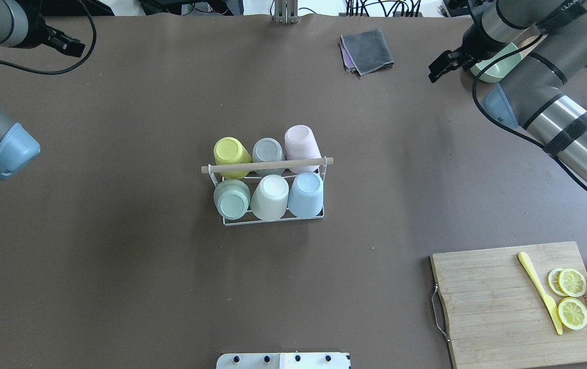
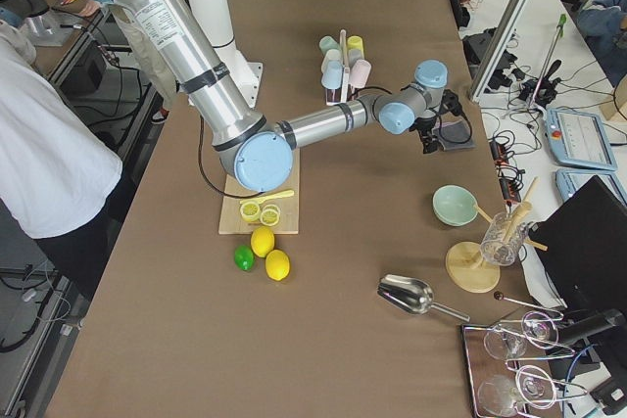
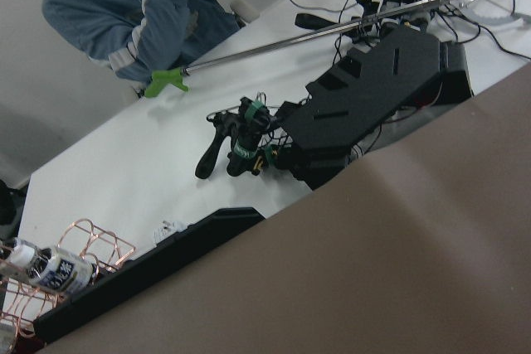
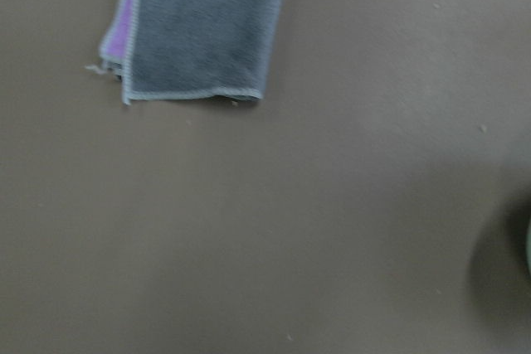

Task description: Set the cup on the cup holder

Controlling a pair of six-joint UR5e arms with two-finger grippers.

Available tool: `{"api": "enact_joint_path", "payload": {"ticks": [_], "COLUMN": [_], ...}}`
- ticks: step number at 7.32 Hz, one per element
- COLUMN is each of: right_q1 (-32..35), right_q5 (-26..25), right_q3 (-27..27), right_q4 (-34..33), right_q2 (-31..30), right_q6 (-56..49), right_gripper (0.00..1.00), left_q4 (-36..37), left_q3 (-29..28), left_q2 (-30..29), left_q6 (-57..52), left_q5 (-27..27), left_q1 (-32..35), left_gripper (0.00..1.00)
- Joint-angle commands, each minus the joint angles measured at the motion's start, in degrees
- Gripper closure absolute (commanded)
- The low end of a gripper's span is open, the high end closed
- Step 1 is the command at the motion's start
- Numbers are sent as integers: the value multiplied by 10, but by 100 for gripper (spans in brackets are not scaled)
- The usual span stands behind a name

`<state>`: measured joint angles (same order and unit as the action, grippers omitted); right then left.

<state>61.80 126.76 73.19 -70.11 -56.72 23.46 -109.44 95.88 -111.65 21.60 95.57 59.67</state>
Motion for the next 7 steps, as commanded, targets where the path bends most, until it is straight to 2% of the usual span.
{"api": "enact_joint_path", "payload": {"ticks": [1,2,3,4,5,6,7], "right_q1": [16,32,53,63,79,93,120], "right_q5": [22,57,81,82,81,75,75], "right_q3": [66,110,152,205,269,314,319], "right_q4": [-118,-175,-219,-266,-312,-353,-361], "right_q2": [-47,-71,-95,-129,-172,-209,-234], "right_q6": [1,2,2,2,3,2,-1], "right_gripper": [0,0,0,0,0,0,0], "left_q4": [73,133,188,212,206,209,210], "left_q3": [1,4,17,24,35,39,38], "left_q2": [24,25,54,97,163,205,244], "left_q6": [-1,-14,-77,-99,-118,-177,-197], "left_q5": [125,202,248,290,340,356,357], "left_q1": [56,104,146,193,229,262,286], "left_gripper": [2,2,2,2,2,2,2]}}
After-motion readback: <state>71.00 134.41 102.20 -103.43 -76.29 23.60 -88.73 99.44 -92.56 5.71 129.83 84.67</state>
